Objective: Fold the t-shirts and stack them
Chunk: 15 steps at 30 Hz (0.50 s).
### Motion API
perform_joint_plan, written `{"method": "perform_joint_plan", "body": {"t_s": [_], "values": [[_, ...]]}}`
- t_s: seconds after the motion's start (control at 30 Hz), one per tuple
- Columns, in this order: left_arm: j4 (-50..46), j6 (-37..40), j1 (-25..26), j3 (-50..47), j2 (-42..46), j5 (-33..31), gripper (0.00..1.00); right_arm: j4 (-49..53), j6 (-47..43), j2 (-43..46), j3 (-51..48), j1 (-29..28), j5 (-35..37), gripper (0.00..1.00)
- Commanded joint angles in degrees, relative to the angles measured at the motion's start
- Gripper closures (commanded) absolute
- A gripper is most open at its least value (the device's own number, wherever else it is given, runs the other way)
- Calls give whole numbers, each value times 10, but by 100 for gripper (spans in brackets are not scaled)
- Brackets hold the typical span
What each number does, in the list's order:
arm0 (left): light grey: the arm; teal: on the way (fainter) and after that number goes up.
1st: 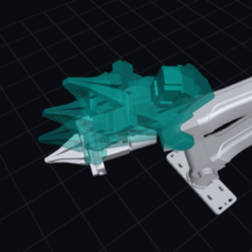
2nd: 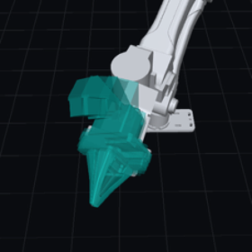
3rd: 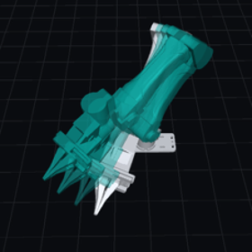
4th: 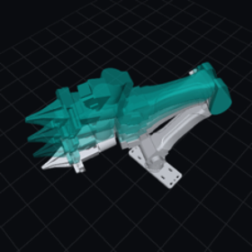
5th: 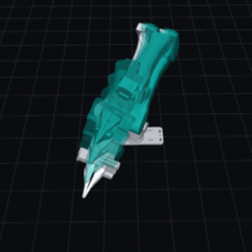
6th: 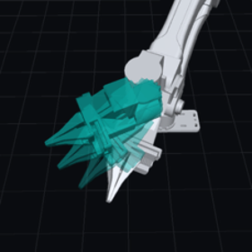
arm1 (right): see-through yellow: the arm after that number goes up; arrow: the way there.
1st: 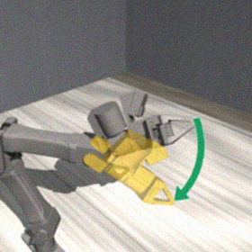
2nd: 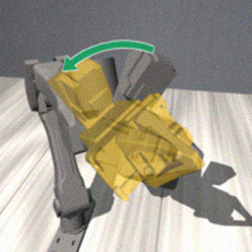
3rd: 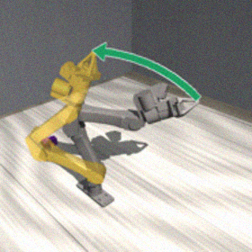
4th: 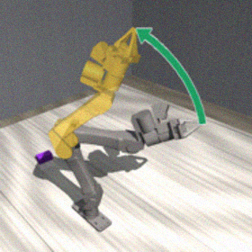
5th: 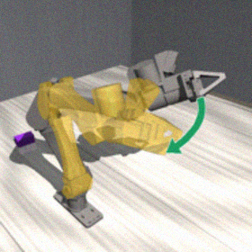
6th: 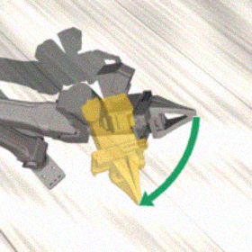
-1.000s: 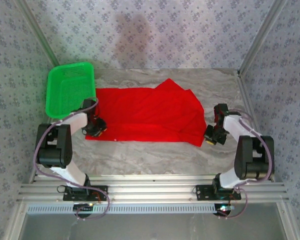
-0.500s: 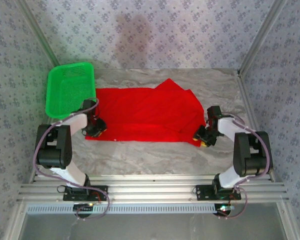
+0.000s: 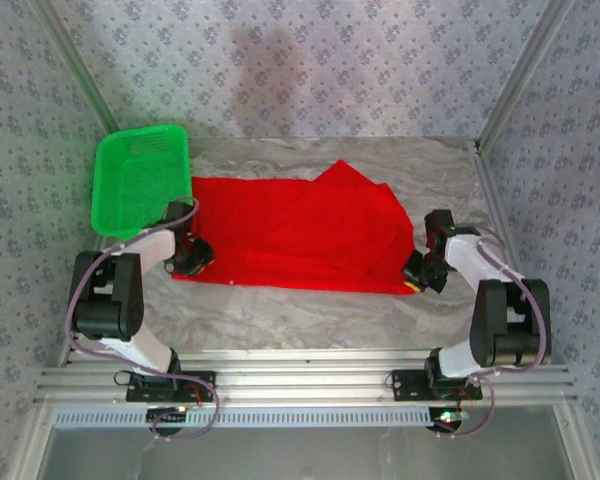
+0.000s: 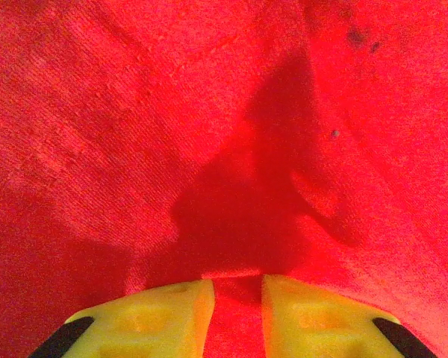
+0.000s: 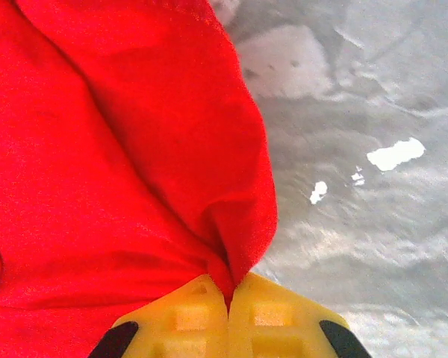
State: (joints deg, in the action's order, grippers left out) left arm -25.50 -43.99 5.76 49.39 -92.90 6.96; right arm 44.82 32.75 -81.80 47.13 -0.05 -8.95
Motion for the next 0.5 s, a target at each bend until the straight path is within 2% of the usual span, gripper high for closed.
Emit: {"method": "perform_joint_plan", "body": {"t_s": [0.0,0.23,0.37,0.47], "values": [[-74,2,17,-38,-6,-29,73,77,-10,25,-27,16,62,100],[-86,-42,53,-98,53,-16,74,74,-3,52,-60,52,83,94],[-104,-64,64,-115,98,-6,72,71,2,54,-56,63,102,79],[-129,-75,65,-116,139,-1,66,64,6,66,-46,69,104,67]]}}
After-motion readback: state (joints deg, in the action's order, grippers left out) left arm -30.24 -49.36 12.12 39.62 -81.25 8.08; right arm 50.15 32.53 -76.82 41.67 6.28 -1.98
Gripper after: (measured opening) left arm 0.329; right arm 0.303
